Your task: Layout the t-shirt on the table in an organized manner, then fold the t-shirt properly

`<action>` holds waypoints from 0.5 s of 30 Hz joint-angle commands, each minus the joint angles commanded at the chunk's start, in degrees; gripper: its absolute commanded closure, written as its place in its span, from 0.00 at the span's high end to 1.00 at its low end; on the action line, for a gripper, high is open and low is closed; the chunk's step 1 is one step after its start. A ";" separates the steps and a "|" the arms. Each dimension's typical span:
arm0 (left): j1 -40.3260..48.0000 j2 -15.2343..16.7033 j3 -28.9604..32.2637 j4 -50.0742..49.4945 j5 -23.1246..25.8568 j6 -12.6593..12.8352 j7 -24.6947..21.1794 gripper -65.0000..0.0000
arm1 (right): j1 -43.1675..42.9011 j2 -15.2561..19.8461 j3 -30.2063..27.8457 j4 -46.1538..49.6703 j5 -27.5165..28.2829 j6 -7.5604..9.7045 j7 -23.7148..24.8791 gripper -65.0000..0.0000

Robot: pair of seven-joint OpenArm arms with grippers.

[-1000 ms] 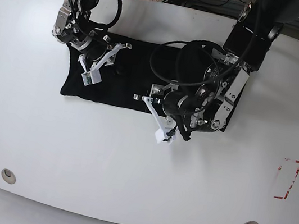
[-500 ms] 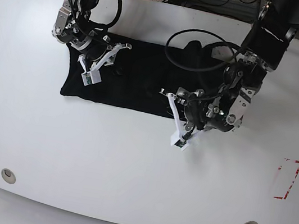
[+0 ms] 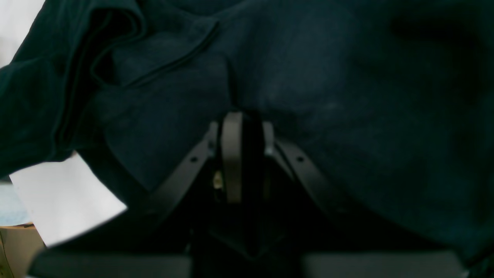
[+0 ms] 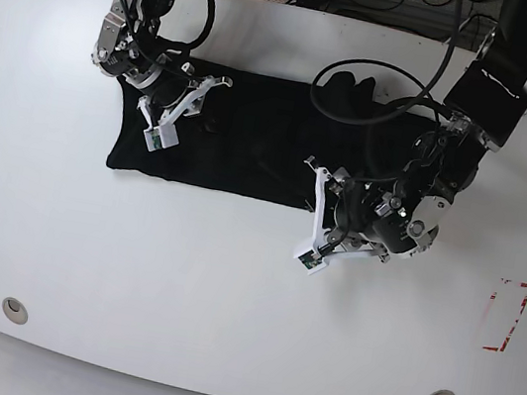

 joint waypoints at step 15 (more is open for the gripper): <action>0.00 1.23 1.41 -0.09 -0.26 -0.09 0.26 0.45 | 0.00 0.00 0.00 0.00 0.00 0.00 0.00 0.10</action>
